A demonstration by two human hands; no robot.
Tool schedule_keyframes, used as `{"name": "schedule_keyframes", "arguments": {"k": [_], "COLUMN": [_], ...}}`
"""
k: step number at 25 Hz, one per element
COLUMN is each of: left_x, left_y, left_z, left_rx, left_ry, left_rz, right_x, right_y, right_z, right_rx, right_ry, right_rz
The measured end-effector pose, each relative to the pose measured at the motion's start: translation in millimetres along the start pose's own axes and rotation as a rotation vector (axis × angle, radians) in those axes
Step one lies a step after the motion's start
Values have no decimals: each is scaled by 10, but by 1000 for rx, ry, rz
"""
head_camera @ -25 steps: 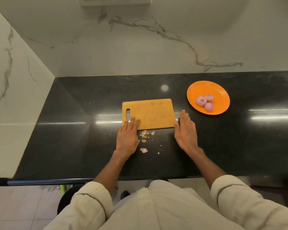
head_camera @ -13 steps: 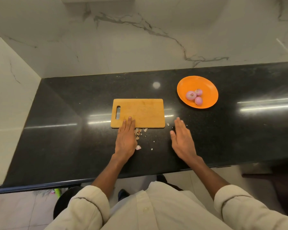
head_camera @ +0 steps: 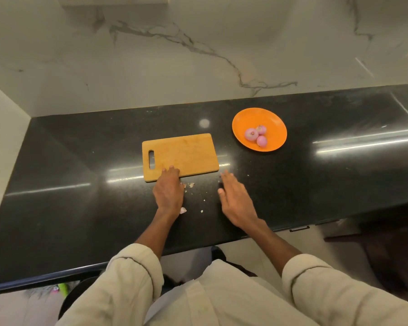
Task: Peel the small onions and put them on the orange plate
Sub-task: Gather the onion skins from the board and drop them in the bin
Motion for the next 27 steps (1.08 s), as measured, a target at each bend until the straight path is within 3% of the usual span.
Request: {"name": "schedule_keyframes", "arguments": {"k": [4, 6, 9, 11, 14, 16, 20, 24, 27], "left_x": [-40, -51, -140, -212, -319, -353, -482, -552, -600], "left_y": [81, 224, 417, 471, 444, 423, 367, 430, 566], "left_z": [-35, -21, -1, -7, -8, 9, 31, 7, 10], "left_rx": [53, 33, 25, 66, 52, 26, -11, -60, -81], "left_ry": [151, 249, 353, 347, 382, 362, 364, 434, 429], "left_rz": [-77, -57, 10, 44, -14, -11, -65, -35, -5], "right_x": [628, 446, -166, -289, 10, 102, -324, -722, -505], "right_y": [-99, -10, 191, 171, -65, -185, -84, 101, -153], "right_z": [-172, 50, 412, 406, 189, 199, 489, 668, 465], "right_rx": [20, -2, -94, -88, 57, 54, 23, -66, 54], "right_ry": [128, 139, 99, 8, -42, 39, 60, -35, -142], "right_rz": [252, 210, -84, -170, 40, 128, 51, -263, -61]}}
Point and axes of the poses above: each hand's wrist, its own y-axis away from the middle knuckle, its own z-axis out of the palm, x = y × z, the point moved 8 cm from there along -y, towards the middle knuckle
